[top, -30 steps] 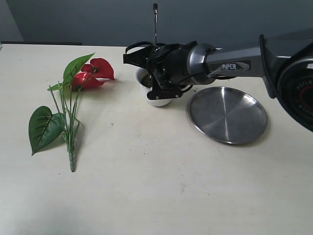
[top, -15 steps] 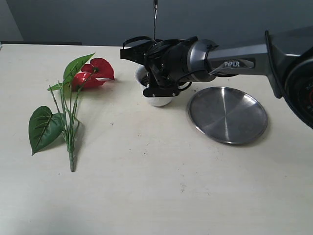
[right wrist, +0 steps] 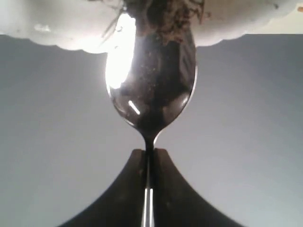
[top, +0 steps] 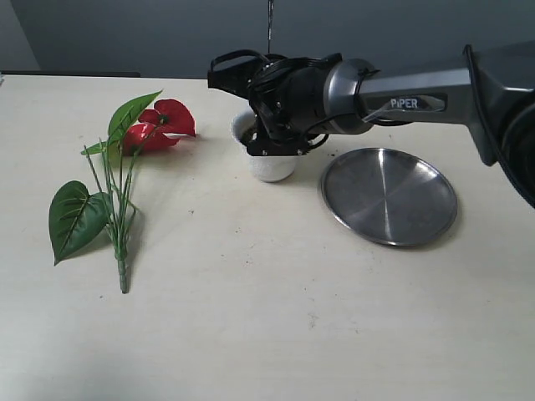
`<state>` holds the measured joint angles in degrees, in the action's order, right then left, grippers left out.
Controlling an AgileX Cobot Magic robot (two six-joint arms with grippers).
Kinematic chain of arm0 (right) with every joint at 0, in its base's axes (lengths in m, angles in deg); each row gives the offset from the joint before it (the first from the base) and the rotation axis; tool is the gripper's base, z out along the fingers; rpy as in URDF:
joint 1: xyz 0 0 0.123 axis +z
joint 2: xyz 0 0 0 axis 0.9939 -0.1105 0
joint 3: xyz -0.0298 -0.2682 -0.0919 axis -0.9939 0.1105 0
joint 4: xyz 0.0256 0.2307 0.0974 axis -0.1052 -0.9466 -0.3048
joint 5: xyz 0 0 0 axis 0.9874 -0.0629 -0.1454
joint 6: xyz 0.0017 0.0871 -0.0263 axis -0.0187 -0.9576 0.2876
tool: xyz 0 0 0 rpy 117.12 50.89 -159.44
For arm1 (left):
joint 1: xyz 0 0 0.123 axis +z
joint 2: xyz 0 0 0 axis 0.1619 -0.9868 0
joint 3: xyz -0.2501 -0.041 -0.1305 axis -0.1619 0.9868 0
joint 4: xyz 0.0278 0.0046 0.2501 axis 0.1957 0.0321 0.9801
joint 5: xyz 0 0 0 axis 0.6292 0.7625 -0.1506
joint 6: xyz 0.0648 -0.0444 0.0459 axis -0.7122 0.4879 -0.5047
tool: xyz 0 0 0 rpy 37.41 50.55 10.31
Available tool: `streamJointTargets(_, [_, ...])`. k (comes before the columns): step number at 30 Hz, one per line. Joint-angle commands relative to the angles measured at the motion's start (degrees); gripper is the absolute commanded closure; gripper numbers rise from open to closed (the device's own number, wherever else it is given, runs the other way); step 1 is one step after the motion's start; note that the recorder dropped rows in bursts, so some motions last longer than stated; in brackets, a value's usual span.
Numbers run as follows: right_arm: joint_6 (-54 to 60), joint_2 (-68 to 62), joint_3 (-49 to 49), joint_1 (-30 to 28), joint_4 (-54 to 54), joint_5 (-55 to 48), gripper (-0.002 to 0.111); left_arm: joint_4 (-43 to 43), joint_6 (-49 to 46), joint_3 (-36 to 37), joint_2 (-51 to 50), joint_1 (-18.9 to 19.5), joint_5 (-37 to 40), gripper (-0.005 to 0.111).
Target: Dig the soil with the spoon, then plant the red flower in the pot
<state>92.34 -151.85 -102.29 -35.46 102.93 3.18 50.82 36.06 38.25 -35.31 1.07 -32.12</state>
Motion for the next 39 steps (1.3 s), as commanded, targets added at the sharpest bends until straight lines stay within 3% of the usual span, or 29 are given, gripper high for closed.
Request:
streamJointTargets(1, [-7.5, 0.7, 0.2, -0.1, 0.8, -1.0, 0.109, 0.2, 0.1, 0.3, 0.3, -0.3, -0.5, 0.106])
streamJointTargets(9, [-23.4, 0.7, 0.2, -0.2, 5.7, -8.1, 0.109, 0.2, 0.1, 0.3, 0.3, -0.3, -0.5, 0.106])
streamJointTargets(17, [-29.7, 0.7, 0.2, -0.2, -0.6, -10.0, 0.109, 0.2, 0.1, 0.3, 0.3, -0.3, -0.5, 0.106])
streamJointTargets(27, [-46.6, 0.7, 0.2, -0.2, -3.6, -11.8, 0.109, 0.2, 0.1, 0.3, 0.3, -0.3, -0.5, 0.106])
streamJointTargets(39, [-51.6, 1.0, 0.2, -0.2, -10.7, -16.5, 0.109, 0.2, 0.1, 0.3, 0.3, -0.3, -0.5, 0.106])
